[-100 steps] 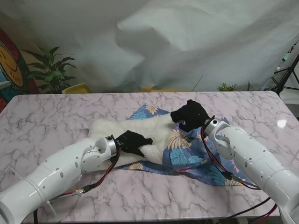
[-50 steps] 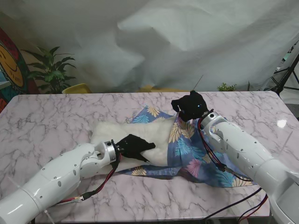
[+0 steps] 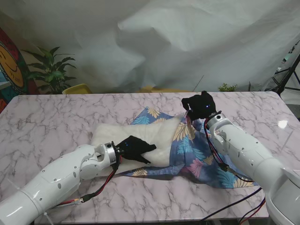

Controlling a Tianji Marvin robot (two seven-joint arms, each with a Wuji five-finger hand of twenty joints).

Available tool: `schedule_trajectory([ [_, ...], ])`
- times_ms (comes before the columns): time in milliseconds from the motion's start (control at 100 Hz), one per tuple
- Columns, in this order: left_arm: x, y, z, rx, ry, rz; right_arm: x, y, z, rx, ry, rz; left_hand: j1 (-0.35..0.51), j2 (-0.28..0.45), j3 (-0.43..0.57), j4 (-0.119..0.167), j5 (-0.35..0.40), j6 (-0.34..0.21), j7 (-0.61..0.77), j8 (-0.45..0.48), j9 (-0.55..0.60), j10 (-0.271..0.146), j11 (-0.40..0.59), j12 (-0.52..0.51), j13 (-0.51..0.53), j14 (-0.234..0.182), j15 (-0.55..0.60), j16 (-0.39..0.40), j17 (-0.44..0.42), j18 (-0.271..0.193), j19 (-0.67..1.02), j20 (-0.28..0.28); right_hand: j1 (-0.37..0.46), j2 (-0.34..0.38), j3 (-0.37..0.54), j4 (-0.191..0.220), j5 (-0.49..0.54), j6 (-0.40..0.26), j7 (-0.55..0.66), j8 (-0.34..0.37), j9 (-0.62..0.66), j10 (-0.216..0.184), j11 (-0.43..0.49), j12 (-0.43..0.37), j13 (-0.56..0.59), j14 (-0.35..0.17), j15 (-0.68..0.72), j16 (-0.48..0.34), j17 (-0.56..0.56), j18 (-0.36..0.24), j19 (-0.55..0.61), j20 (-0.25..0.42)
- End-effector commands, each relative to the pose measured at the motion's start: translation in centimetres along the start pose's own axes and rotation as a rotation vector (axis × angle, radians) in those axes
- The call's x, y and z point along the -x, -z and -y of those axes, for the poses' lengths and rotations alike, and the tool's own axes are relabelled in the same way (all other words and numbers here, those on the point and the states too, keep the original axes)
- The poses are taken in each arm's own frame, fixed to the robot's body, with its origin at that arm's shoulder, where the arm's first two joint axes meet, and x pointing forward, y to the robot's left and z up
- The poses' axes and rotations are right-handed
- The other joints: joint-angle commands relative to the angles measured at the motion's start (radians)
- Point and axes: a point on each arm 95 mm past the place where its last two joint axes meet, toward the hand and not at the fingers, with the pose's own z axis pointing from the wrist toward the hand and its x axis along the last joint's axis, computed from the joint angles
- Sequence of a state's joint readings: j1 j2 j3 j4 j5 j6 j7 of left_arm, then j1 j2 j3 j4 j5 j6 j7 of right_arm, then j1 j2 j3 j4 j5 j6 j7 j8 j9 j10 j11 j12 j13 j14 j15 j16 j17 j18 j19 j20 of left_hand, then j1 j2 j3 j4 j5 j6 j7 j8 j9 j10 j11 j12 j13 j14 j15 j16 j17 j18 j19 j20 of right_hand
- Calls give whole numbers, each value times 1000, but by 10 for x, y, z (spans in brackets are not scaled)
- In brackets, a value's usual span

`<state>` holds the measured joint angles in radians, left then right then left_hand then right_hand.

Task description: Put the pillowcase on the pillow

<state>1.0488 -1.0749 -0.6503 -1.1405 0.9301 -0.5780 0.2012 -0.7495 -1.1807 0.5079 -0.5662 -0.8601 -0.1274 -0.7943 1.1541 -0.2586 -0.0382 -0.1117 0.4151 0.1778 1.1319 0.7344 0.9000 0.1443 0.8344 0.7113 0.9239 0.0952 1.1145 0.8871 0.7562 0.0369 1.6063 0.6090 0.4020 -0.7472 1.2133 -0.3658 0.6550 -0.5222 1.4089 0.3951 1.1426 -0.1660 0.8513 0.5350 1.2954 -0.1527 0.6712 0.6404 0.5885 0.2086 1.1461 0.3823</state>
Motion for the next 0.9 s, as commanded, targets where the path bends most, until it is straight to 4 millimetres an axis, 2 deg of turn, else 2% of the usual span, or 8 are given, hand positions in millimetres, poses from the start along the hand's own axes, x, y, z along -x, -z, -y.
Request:
schedule_trajectory([
  [0, -5, 2, -10, 30, 9, -16, 6, -4, -2, -2, 12, 22, 137, 113, 71, 67, 1, -85, 67, 4, 71, -22, 88, 15, 15, -35, 34, 6, -21, -118, 58, 19, 98, -12, 30, 49, 9, -38, 47, -24, 26, 23, 46, -7, 25, 8, 55, 10, 0, 32, 14, 16],
  [200, -6, 3, -13, 13, 20, -35, 14, -4, 4, 4, 27, 60, 136, 105, 75, 68, 4, -89, 70, 2, 70, -20, 87, 14, 9, -32, 30, 5, -34, -112, 52, 19, 103, -12, 20, 51, 16, -42, 53, -43, 29, 21, 41, -21, 25, 8, 46, 4, 0, 25, 17, 19],
  [330, -7, -2, -15, -5, 3, -69, 7, -9, 3, 26, -31, 44, 136, 93, 76, 66, 9, -115, 80, 0, 69, -31, 82, 12, -5, -29, 15, 2, -57, -105, 35, 21, 113, -32, 14, 51, 25, -47, 59, -62, 40, 15, 23, -42, 24, 7, 28, -8, 8, 19, 19, 19],
  [490, -7, -12, -16, -25, -23, -85, -13, -14, 0, 48, -78, -27, 132, 69, 88, 63, 21, -157, 95, -11, 71, -44, 72, 13, -16, -27, -10, -3, -75, -102, 7, 29, 116, -45, 14, 49, 36, -53, 57, -73, 56, 11, 6, -55, 28, 3, 23, -14, 17, 23, 18, 15],
  [720, -7, -28, -16, -57, -15, -83, -53, -14, -9, 87, -121, -160, 129, 66, 98, 61, 22, -155, 98, -18, 72, -46, 65, 17, -17, -24, -19, -4, -76, -101, 0, 32, 111, -47, 17, 46, 37, -53, 58, -75, 65, 10, -1, -57, 29, -1, 29, -13, 23, 25, 15, 11],
  [890, -4, -39, -12, -91, -2, -36, -76, -8, -16, 99, -148, -231, 128, 78, 107, 59, 9, -131, 96, -22, 64, -37, 58, 16, -17, -20, -21, -4, -76, -101, -2, 37, 105, -43, 18, 44, 37, -53, 59, -77, 66, 9, -7, -54, 28, -3, 32, -15, 25, 27, 13, 7],
])
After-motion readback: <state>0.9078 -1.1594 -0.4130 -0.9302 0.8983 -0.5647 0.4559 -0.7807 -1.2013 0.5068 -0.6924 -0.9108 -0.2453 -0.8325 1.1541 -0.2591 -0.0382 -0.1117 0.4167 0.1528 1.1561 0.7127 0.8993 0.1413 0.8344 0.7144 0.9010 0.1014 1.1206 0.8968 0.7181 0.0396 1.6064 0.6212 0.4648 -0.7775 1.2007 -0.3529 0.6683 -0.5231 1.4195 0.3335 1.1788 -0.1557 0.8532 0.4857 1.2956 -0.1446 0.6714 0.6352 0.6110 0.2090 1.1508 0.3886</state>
